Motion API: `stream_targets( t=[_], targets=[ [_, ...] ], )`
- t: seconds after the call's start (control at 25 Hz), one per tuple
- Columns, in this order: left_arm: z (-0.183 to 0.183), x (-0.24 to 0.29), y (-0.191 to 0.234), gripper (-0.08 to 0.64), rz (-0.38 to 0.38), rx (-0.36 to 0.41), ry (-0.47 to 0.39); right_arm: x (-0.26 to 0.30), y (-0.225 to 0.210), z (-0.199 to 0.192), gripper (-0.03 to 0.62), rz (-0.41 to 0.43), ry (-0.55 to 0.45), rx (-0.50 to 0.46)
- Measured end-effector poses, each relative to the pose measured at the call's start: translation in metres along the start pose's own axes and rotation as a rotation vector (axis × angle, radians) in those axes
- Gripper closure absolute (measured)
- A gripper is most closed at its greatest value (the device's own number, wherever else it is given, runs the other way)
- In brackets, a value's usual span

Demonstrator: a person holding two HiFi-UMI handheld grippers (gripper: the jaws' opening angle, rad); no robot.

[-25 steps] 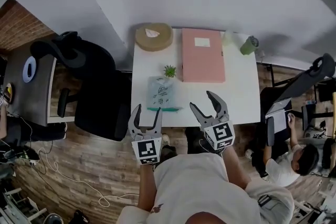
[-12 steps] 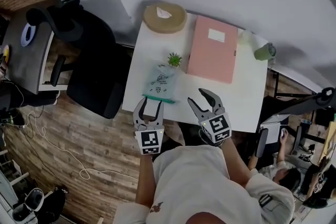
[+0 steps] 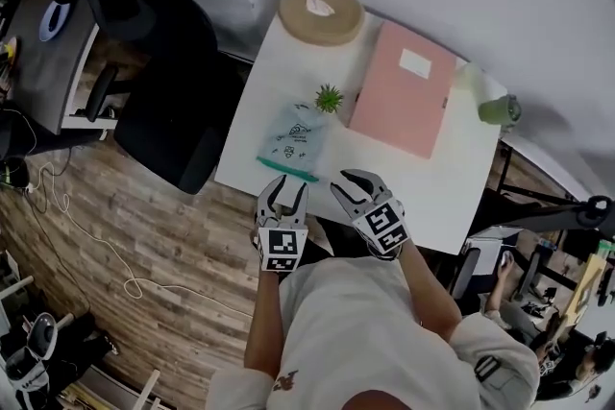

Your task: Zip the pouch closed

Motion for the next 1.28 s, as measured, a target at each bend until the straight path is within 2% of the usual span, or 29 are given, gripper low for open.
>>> stream_targets(
  t=[0.32,0.68,0.92,1.08,1.28],
  targets=[
    [-0.029,0.02,-0.022,0.412,-0.061,-0.013,0.101,0.028,-0.002,-0.021,0.492,0.073,0.132,-0.087],
    [-0.044,0.034,-0.039,0.448,-0.136,0.01,0.164,0.054,-0.009,-0.039,0.494,0.097,0.244,-0.171],
    [-0.049,0.042,-0.045,0.449,-0.17,0.02,0.18,0.065,-0.008,-0.043,0.514,0.116,0.28,-0.183],
    [-0.048,0.046,-0.046,0.449,-0.182,0.036,0.182,0.069,-0.007,-0.044,0.572,0.107,0.291,-0.191],
    [-0.049,0.052,-0.048,0.449,-0.19,0.058,0.194,0.069,-0.007,-0.046,0.58,0.122,0.286,-0.164]
  ],
)
Point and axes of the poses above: the fingertips, and each gripper's own axes: x forward along the fingers, y to its left, z out of its top, the point moved 9 cm from there along -x, backward along the fingers, and after that the axes turned 13 degrees about x, right-handed, at the moved point
